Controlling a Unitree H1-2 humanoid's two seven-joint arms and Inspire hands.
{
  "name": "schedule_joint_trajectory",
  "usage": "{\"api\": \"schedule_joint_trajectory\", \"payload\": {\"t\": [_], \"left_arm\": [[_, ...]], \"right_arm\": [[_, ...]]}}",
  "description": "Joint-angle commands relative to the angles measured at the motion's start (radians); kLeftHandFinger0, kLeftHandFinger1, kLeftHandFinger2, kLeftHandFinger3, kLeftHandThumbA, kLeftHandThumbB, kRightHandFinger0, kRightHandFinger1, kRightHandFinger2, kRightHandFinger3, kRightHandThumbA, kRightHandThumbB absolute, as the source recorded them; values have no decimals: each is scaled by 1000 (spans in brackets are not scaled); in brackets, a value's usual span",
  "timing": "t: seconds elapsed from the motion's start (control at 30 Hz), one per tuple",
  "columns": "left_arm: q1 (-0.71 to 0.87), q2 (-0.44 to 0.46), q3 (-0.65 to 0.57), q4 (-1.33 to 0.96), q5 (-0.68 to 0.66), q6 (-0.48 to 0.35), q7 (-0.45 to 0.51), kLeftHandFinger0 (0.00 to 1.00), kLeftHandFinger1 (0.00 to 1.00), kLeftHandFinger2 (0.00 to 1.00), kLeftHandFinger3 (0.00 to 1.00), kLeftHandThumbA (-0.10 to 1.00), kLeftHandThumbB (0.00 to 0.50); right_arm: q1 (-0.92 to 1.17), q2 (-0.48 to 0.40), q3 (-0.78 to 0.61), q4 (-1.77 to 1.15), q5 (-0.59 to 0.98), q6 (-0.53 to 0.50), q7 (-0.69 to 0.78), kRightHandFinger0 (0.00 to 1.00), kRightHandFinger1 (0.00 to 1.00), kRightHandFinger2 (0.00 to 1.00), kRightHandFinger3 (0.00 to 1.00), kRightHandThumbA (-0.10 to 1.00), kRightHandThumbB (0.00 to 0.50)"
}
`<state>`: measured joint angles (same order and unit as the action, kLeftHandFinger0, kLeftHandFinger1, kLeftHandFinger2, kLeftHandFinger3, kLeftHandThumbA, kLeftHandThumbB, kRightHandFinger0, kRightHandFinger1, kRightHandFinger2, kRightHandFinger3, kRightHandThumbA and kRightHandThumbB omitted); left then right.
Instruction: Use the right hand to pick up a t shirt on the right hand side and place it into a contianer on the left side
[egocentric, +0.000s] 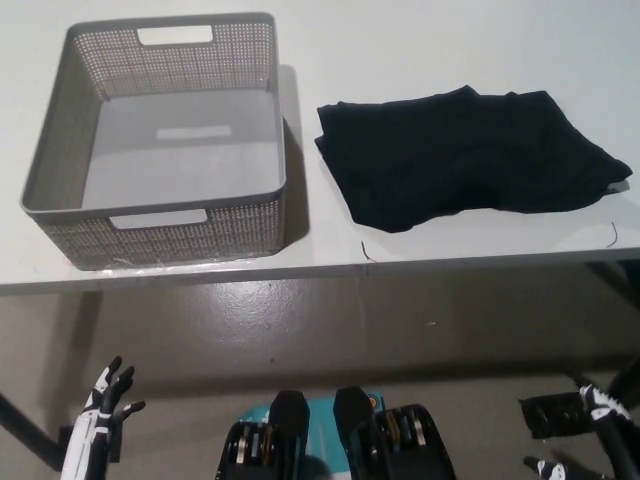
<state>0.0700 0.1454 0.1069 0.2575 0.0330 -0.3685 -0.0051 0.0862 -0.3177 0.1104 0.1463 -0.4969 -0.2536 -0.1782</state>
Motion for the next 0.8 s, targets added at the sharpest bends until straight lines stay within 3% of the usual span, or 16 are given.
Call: {"api": "schedule_joint_trajectory", "payload": {"t": [0.0,0.07,0.1,0.13,0.2,0.3,0.53,0.77], "left_arm": [[-7,23,4,-19,13,-61,9,910,994,980,1000,1000,296],[-7,21,5,-20,10,-58,9,921,994,982,1000,1000,267],[-9,21,6,-16,8,-61,10,919,992,979,1000,1000,266],[-12,22,6,-9,11,-72,11,898,984,969,1000,1000,270],[-17,25,2,-12,2,-65,1,915,999,979,1000,1000,286],[-25,27,-2,-21,11,-50,0,972,1000,994,1000,1000,291],[-29,30,-2,-22,-2,-40,-8,946,1000,982,1000,1000,301],[-26,29,-7,-27,9,-39,-6,935,1000,992,1000,993,285]], "right_arm": [[-28,24,-56,-133,-163,52,-147,1000,1000,1000,1000,923,215],[-37,45,-89,-183,-182,53,-182,1000,1000,1000,1000,808,270],[-41,53,-100,-200,-199,54,-200,1000,1000,1000,1000,778,272],[-47,62,-112,-219,-229,74,-217,1000,1000,1000,1000,794,318],[-82,93,-152,-292,-260,128,-229,1000,1000,1000,1000,684,415],[-140,116,-189,-379,-285,221,-170,1000,1000,1000,1000,653,491],[-309,134,-221,-451,-303,440,-12,1000,1000,1000,1000,636,500],[-446,135,-206,-407,-306,560,55,1000,1000,1000,1000,656,500]]}}
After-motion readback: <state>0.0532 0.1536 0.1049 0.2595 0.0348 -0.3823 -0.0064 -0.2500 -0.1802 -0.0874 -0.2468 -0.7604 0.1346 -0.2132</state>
